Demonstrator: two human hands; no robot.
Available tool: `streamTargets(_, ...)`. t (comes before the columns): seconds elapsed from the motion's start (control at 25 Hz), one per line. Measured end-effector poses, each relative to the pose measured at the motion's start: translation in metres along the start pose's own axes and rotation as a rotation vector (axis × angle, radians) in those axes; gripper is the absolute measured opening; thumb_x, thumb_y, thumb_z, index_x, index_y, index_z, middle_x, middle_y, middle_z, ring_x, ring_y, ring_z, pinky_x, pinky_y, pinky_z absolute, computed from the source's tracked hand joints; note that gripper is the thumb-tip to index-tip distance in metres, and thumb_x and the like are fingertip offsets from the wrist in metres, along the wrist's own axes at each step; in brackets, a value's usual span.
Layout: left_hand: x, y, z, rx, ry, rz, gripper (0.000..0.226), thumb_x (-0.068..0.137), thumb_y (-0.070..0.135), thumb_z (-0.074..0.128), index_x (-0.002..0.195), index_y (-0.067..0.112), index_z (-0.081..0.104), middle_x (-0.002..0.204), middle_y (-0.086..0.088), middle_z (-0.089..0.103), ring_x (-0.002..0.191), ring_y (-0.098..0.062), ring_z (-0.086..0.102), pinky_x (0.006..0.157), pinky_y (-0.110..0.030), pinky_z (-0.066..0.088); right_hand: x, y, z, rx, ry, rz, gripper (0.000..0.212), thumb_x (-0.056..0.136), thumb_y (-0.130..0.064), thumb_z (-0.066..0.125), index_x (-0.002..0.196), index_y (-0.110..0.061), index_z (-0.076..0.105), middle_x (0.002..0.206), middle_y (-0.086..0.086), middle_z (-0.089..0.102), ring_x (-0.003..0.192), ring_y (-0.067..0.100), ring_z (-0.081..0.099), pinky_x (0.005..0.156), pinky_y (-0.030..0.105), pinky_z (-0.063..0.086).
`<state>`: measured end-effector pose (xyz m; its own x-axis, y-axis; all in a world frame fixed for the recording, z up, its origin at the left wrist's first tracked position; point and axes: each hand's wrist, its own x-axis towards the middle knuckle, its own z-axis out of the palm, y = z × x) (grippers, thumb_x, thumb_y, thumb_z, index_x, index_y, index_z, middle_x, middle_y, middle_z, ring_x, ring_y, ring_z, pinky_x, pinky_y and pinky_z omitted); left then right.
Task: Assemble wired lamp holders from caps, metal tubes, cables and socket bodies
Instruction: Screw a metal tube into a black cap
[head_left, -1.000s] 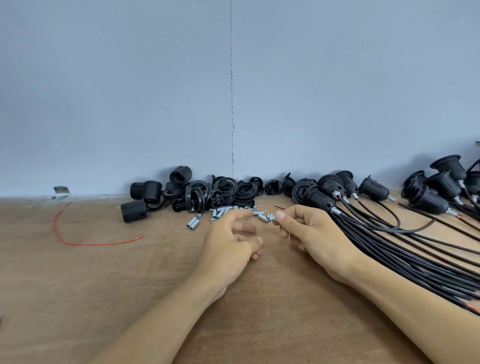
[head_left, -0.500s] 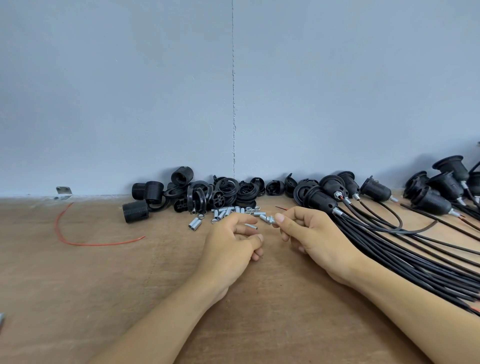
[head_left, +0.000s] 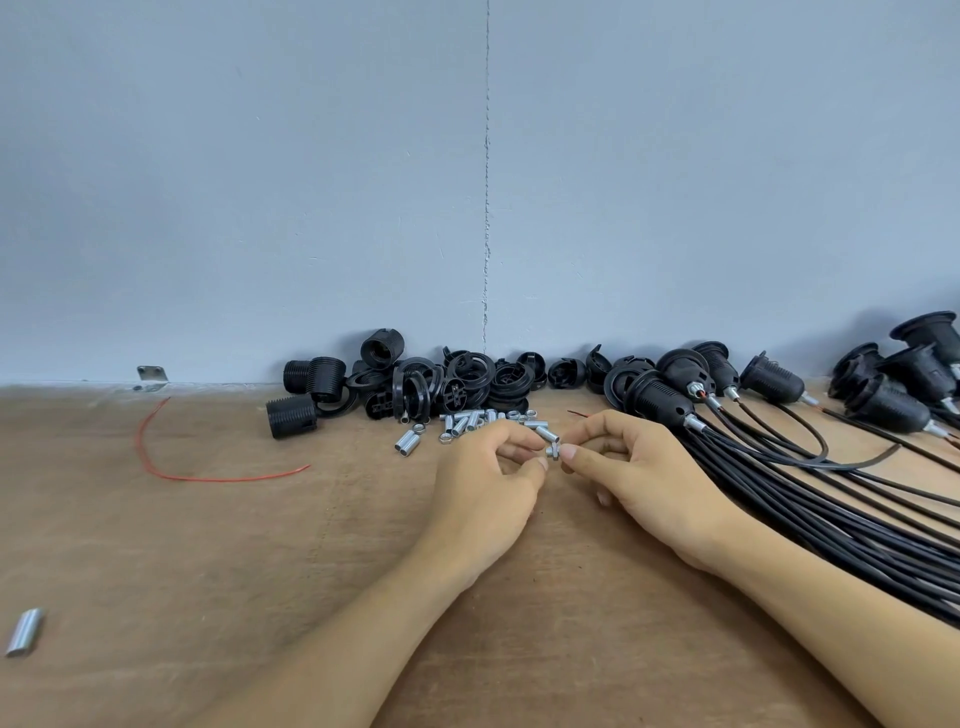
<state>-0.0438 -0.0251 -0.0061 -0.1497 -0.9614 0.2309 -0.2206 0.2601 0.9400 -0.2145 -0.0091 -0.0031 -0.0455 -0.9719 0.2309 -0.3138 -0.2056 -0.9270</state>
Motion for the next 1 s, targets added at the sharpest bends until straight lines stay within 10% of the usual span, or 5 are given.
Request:
streamTargets(0.24, -0.002, 0.002, -0.001, 0.034, -0.057, 0.039, 0.006, 0.091, 0.033, 0.073, 0.097, 0.035, 0.072, 0.085, 0.02, 0.074, 0.059, 0.005, 0.06, 0.065, -0.017, 0.049, -0.001, -0.002, -0.001, 0.027, -0.04, -0.001, 0.007, 0.091, -0.016, 0.071, 0.098, -0.013, 0.071, 0.08, 0.003, 0.074, 0.05, 0.01, 0.051, 0.045, 0.011, 0.037)
streamTargets(0.64, -0.001, 0.002, 0.0, -0.09, -0.044, -0.019, 0.009, 0.093, 0.014, 0.072, 0.092, 0.022, 0.076, 0.082, 0.003, 0.075, 0.048, -0.001, 0.058, 0.049, -0.012, 0.045, -0.005, -0.003, 0.007, -0.373, 0.133, -0.207, 0.011, 0.097, -0.033, 0.062, 0.087, -0.035, 0.067, 0.076, -0.014, 0.07, 0.053, 0.002, 0.052, 0.057, 0.015, 0.043)
streamTargets(1.0, 0.0, 0.001, -0.001, -0.108, -0.007, -0.053, 0.014, 0.088, 0.011, 0.076, 0.089, 0.025, 0.076, 0.084, 0.006, 0.071, 0.057, -0.004, 0.061, 0.052, -0.015, 0.045, 0.079, -0.012, 0.007, -0.9, 0.259, -0.136, 0.026, 0.093, -0.023, 0.055, 0.118, -0.021, 0.064, 0.114, 0.0, 0.063, 0.103, 0.027, 0.062, 0.083, 0.04, 0.051)
